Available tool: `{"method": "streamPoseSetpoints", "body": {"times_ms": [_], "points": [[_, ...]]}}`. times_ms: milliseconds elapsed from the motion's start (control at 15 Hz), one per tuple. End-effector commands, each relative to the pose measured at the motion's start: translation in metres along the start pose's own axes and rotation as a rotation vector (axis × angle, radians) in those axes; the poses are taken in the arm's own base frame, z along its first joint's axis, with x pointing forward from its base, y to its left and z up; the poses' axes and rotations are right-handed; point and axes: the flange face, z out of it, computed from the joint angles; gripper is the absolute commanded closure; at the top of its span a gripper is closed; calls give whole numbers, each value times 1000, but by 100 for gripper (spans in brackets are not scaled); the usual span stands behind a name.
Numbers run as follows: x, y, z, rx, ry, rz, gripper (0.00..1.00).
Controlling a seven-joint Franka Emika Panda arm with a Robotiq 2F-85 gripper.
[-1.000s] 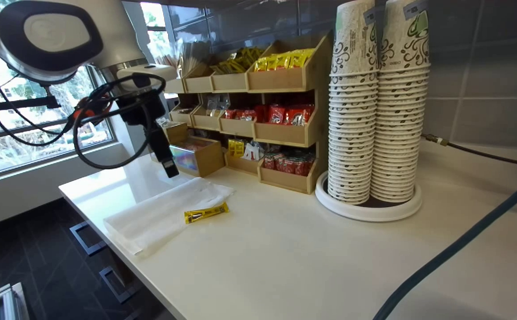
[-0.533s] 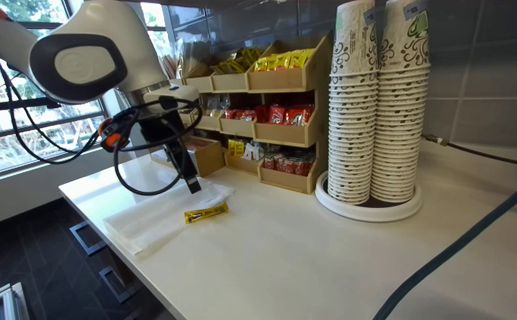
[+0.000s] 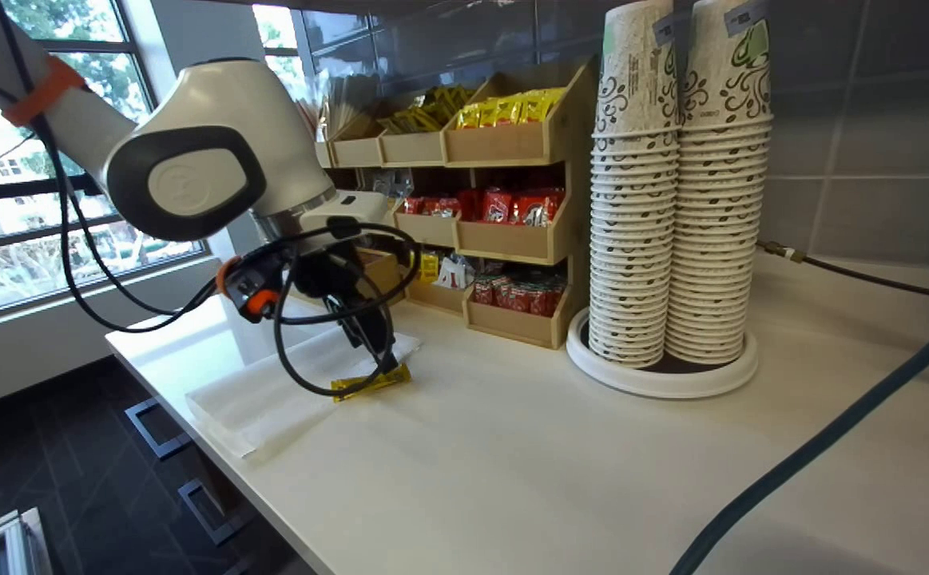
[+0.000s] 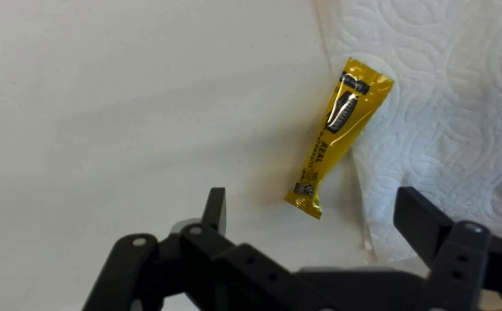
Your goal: Pick up the yellow package and place it in the top most second left rack
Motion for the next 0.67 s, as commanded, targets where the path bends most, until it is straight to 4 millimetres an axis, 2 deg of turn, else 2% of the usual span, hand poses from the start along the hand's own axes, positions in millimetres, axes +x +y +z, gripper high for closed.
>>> {"method": "streamPoseSetpoints", "body": {"times_ms": [0, 267, 333, 467, 600], "points": [[5, 1, 23, 8, 3, -41, 0], [5, -2, 38, 13, 5, -58, 0], [6, -3, 40, 12, 9, -62, 4], [9, -2, 42, 11, 25, -63, 24], [12, -2, 41, 10, 40, -65, 39]]}}
